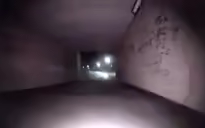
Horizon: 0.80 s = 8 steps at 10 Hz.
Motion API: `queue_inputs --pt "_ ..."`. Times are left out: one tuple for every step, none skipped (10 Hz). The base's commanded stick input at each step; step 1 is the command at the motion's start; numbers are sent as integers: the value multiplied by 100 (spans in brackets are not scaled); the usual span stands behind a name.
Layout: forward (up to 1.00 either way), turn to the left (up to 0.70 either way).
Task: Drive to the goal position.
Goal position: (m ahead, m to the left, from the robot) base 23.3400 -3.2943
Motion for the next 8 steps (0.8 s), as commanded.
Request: queue_inputs --pt "70 0" --pt "70 0" --pt "70 33" --pt "70 35" --pt "70 16" --pt "70 0" --pt "70 0" --pt "70 0"
